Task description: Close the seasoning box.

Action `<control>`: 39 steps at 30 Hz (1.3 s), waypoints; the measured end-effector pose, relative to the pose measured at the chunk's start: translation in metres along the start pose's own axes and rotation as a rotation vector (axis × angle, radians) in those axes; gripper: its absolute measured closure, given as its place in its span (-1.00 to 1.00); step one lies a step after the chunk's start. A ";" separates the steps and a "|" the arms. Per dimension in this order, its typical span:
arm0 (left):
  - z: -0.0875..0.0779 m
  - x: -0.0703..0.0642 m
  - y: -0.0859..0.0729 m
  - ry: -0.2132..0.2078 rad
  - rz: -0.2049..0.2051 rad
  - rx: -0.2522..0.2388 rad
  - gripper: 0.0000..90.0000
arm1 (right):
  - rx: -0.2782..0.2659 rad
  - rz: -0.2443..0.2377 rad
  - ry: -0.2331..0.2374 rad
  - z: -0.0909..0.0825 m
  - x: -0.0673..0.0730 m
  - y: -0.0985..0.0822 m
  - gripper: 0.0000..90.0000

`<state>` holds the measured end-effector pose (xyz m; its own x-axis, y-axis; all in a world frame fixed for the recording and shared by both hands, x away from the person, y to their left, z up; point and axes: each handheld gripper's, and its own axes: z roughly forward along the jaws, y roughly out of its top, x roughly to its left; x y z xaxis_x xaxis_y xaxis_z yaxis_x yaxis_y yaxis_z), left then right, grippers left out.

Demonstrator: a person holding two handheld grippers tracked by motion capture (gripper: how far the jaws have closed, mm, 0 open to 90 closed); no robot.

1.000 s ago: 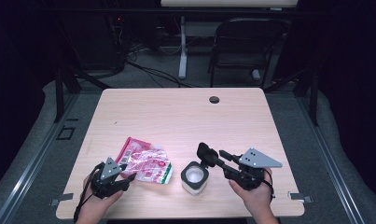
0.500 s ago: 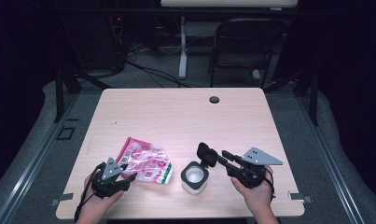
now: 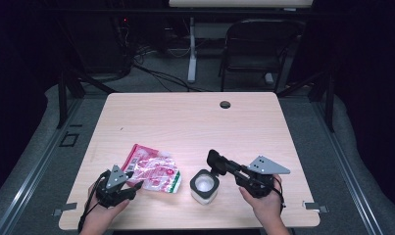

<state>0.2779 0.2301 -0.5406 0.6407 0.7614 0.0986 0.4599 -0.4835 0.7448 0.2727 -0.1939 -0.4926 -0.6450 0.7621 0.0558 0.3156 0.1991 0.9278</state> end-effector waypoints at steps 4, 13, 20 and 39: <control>0.000 0.000 0.000 0.003 0.000 0.003 0.10 | -0.003 -0.007 -0.003 0.001 0.002 0.000 0.85; 0.001 0.001 0.000 0.004 0.000 0.002 0.10 | -0.001 -0.053 -0.003 0.001 0.008 0.002 0.89; 0.001 0.000 0.000 0.003 0.004 0.005 0.10 | 0.008 -0.108 -0.008 0.000 0.016 0.003 0.90; 0.002 0.000 0.002 0.000 -0.002 -0.007 0.10 | 0.008 -0.112 0.023 -0.001 0.019 0.003 0.85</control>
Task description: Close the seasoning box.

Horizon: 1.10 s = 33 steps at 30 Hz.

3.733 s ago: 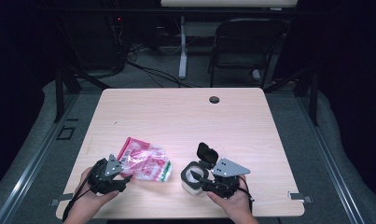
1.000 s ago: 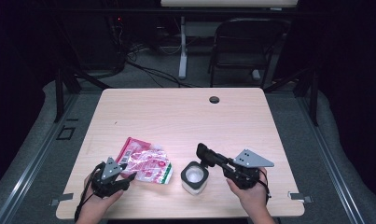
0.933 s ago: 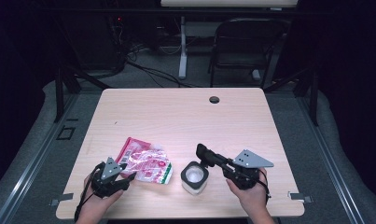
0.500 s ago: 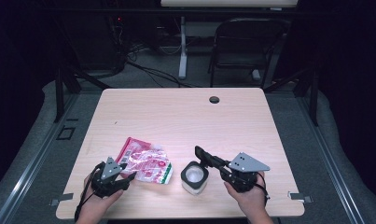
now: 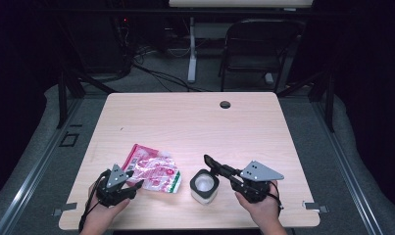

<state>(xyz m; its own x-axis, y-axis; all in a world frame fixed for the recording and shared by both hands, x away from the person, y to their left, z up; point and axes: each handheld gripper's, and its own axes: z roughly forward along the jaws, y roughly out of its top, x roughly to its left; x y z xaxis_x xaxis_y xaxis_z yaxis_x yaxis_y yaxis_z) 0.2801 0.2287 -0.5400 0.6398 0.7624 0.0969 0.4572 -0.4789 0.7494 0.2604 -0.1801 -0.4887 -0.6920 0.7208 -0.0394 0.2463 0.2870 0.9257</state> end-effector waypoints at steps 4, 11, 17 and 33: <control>0.002 0.000 0.001 -0.006 0.006 0.006 0.09 | -0.003 0.009 0.007 0.000 0.001 -0.001 0.83; 0.003 -0.001 0.003 -0.012 0.012 0.008 0.09 | 0.003 0.003 0.014 -0.001 0.001 -0.003 0.80; 0.005 -0.001 0.004 -0.016 0.014 0.007 0.09 | 0.000 0.005 0.017 -0.001 0.002 -0.004 0.78; 0.000 0.000 0.002 -0.012 0.008 -0.003 0.09 | 0.006 -0.009 0.027 0.002 0.009 -0.003 0.72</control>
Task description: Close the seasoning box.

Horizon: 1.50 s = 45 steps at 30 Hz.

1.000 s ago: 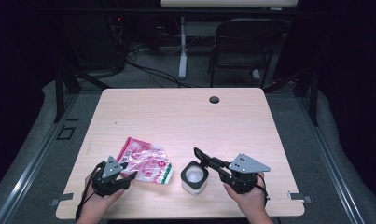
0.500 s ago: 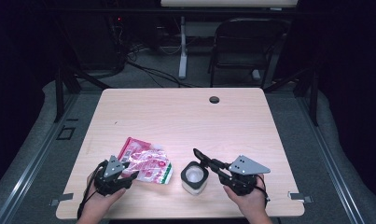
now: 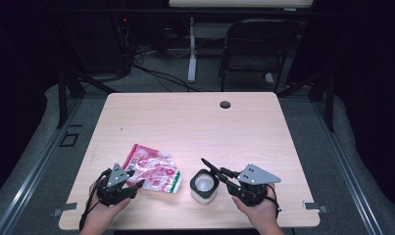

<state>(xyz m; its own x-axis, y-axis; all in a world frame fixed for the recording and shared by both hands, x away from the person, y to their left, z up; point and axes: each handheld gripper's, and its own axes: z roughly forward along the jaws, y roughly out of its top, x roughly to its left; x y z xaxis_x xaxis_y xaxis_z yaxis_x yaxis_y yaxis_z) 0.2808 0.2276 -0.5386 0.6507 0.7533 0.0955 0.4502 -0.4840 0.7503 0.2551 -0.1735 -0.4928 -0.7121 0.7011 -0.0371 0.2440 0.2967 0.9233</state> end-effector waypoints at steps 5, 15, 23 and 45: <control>-0.001 0.001 -0.001 0.002 0.004 0.003 0.09 | 0.009 -0.002 0.026 0.004 0.002 -0.001 0.62; -0.001 0.001 -0.002 0.005 0.003 0.000 0.09 | 0.041 -0.003 0.045 0.013 0.005 -0.005 0.38; -0.002 0.001 -0.002 0.009 -0.003 0.001 0.08 | 0.069 -0.030 0.064 0.020 0.011 -0.007 0.27; -0.001 0.000 -0.002 0.003 -0.003 0.007 0.08 | 0.090 -0.069 0.071 0.026 0.018 -0.009 0.06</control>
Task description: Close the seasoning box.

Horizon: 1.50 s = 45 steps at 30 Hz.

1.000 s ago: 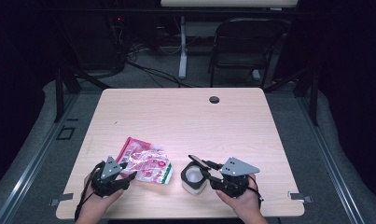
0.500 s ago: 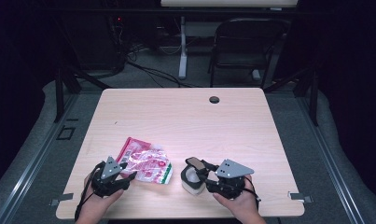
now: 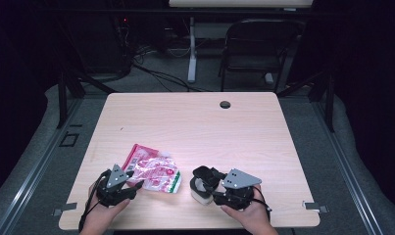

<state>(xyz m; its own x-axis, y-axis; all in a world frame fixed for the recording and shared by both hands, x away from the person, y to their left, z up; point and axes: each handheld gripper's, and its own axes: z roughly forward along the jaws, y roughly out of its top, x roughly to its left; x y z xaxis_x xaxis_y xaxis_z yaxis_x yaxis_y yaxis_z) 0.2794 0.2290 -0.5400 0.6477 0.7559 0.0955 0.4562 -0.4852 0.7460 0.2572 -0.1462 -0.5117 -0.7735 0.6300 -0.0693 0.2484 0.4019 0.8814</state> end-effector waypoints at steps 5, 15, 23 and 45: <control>-0.001 0.000 0.000 0.004 0.003 0.000 0.08 | 0.000 0.001 0.001 0.001 0.000 0.000 0.03; -0.001 0.001 0.000 0.006 0.003 0.000 0.08 | 0.004 0.001 0.007 0.001 0.001 0.000 -0.01; -0.001 0.001 0.000 0.007 0.004 -0.002 0.08 | 0.003 -0.025 0.024 0.002 0.006 0.002 -0.02; -0.001 0.000 -0.001 0.007 0.004 -0.002 0.08 | 0.025 -0.059 0.031 0.006 0.012 0.002 -0.01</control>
<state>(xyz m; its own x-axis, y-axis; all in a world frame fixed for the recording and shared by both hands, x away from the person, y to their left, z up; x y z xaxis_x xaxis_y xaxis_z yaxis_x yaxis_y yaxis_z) 0.2786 0.2301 -0.5395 0.6452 0.7571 0.1025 0.4527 -0.4870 0.7469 0.2520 -0.1336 -0.5140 -0.8049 0.5839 -0.1059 0.2163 0.4548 0.8639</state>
